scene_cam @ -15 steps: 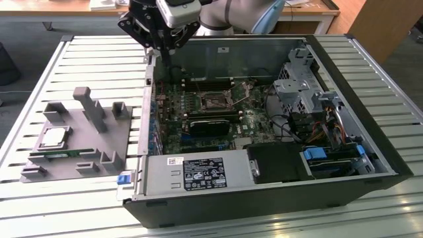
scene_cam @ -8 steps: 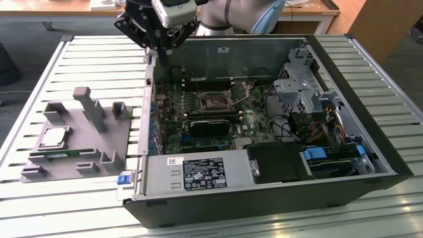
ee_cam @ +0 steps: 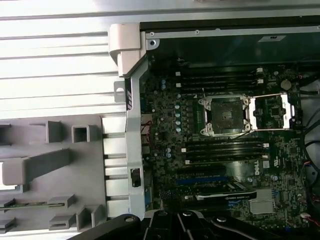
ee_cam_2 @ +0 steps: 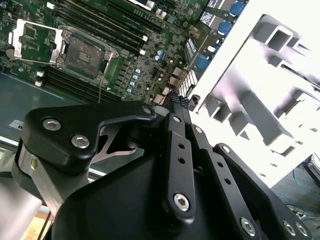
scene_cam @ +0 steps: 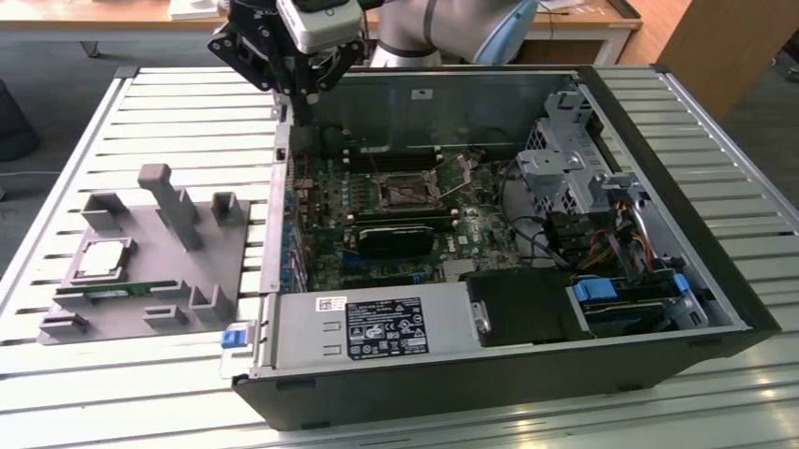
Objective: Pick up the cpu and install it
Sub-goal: 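Reach for the cpu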
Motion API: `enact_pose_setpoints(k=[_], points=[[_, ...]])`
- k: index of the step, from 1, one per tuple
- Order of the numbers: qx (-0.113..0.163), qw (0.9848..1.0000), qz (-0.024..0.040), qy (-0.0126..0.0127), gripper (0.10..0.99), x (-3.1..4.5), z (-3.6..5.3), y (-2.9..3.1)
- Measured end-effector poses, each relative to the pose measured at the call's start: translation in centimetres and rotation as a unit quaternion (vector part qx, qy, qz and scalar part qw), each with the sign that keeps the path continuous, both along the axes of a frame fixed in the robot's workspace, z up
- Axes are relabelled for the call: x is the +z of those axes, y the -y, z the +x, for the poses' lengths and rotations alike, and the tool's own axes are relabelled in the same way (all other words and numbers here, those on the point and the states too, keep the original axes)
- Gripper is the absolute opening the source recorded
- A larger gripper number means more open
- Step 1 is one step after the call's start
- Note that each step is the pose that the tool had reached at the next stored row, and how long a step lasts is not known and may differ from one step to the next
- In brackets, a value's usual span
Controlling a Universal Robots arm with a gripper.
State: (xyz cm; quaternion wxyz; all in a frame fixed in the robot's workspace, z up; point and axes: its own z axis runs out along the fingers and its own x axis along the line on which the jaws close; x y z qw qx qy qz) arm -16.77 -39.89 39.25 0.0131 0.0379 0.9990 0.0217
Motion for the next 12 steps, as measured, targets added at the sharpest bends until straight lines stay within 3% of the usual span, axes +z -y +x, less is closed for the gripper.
enact_pose_setpoints(k=[12], points=[[0.000, 1.0000, 0.0000, -0.0001, 0.106, -0.05, -0.58, 0.00]])
